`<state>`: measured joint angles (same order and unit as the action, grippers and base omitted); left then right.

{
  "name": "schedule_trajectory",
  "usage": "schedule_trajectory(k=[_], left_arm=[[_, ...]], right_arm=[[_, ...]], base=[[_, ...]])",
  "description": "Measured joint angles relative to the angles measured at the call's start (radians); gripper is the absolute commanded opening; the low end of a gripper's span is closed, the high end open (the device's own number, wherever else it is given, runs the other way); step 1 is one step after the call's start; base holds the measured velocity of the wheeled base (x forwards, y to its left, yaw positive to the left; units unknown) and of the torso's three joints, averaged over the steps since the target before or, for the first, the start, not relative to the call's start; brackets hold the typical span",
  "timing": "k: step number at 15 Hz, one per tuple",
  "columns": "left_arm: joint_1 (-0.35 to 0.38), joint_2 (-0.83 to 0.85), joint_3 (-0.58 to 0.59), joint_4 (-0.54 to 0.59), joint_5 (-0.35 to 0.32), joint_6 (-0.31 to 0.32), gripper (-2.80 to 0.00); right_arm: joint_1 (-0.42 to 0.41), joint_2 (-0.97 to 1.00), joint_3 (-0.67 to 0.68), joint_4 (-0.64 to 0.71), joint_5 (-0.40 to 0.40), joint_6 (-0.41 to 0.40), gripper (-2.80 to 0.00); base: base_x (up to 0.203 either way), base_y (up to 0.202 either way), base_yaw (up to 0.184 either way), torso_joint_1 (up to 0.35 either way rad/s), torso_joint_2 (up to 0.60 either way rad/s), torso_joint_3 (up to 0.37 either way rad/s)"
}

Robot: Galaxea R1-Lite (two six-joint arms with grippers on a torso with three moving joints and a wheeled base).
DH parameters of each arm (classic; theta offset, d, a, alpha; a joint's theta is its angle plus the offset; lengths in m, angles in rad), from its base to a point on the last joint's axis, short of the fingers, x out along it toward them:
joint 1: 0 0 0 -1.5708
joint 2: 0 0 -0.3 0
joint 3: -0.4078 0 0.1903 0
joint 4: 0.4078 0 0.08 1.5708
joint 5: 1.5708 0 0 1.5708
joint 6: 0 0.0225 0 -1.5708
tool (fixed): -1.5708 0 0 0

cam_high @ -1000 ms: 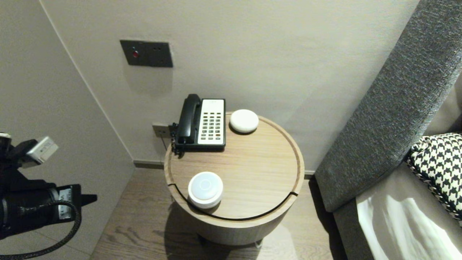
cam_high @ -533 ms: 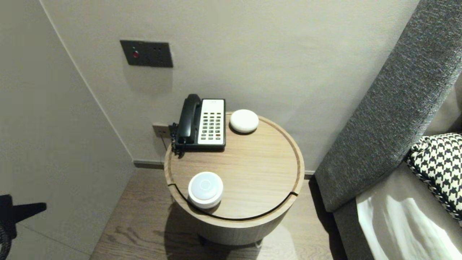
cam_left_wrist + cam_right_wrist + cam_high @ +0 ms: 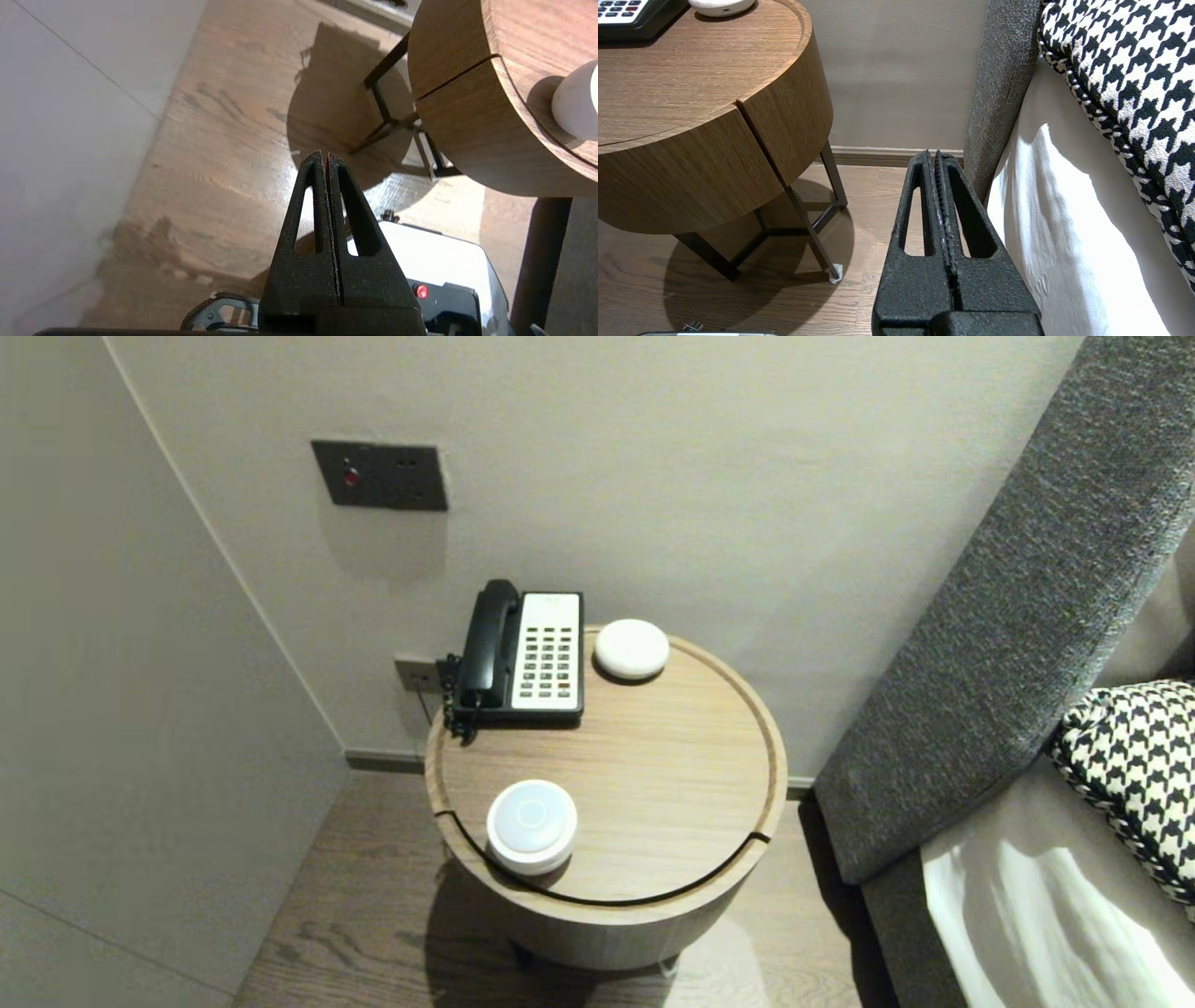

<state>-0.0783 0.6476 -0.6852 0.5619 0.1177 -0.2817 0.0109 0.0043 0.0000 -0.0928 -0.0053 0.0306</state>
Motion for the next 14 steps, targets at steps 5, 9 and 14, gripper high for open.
schedule_trajectory(k=[5,9,14], left_arm=[[0.007,-0.094,0.063,-0.023,0.041,0.105,-2.8],[0.04,-0.166,0.179,-0.128,0.08,0.181,-2.8],[0.054,-0.252,0.27,-0.175,0.077,0.215,-2.8]], right_arm=[[0.0,0.0,0.0,0.0,0.0,0.0,-2.8],[0.0,0.0,0.0,0.0,0.0,0.0,-2.8],[0.0,0.0,0.0,0.0,0.0,0.0,-2.8]], base=[[0.0,0.0,0.0,0.0,0.0,0.0],[0.0,0.0,0.0,0.0,0.0,0.0],[0.0,0.0,0.0,0.0,0.0,0.0]])
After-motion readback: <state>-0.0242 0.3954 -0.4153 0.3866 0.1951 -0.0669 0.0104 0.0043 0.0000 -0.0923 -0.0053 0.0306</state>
